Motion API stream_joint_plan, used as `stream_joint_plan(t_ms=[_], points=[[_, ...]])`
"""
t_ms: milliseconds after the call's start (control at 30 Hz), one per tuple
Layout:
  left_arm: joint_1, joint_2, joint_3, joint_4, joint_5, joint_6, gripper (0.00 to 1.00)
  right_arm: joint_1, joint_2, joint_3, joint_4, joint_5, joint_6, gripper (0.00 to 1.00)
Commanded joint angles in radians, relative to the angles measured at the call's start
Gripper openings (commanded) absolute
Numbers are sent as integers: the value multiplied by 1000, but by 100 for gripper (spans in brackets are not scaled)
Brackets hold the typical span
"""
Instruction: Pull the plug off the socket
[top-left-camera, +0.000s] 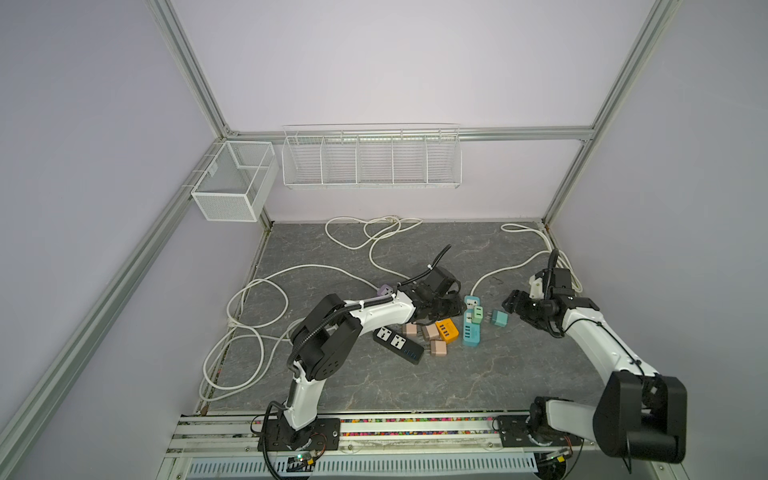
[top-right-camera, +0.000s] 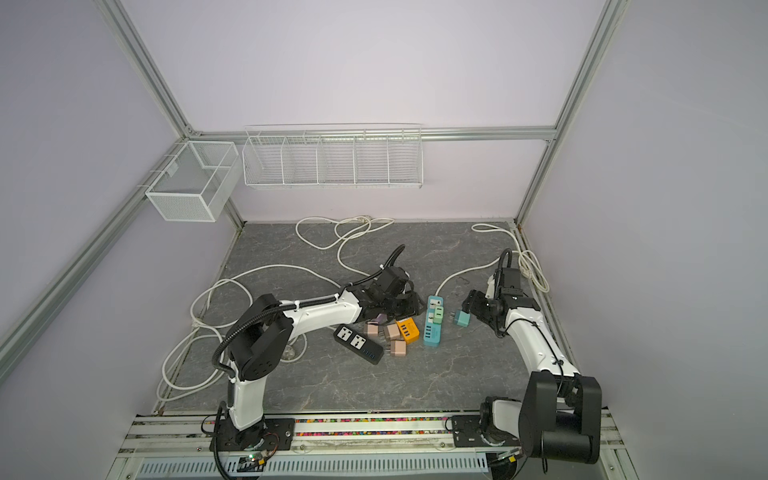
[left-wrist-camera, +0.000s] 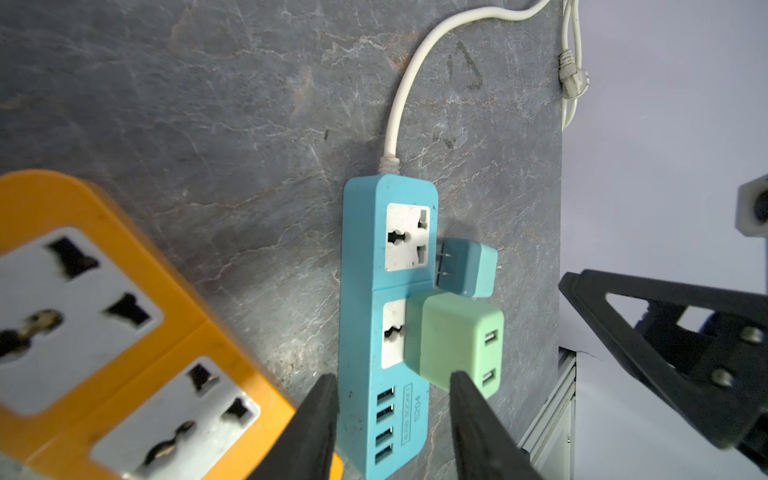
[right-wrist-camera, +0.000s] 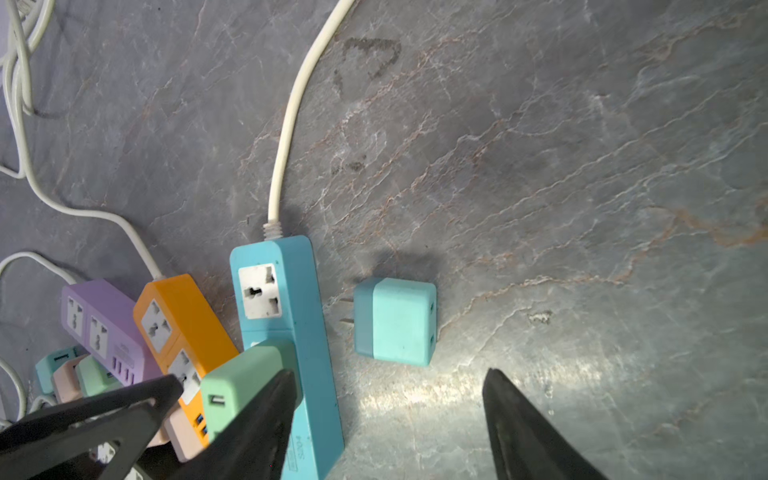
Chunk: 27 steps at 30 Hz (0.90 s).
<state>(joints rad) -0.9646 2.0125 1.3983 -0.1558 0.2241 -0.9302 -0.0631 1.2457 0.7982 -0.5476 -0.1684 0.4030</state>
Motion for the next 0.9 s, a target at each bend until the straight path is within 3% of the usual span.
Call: stream_joint_plan(t_ms=[0, 533, 867], points=[[-6, 43, 35, -11, 31, -2, 46, 37, -36, 36, -119, 47, -9, 76], [-3, 145, 103, 4, 72, -29, 45, 262, -63, 111, -257, 142, 113, 77], [-3, 175, 105, 30, 80, -36, 41, 418, -3, 148, -261, 230, 188, 76]])
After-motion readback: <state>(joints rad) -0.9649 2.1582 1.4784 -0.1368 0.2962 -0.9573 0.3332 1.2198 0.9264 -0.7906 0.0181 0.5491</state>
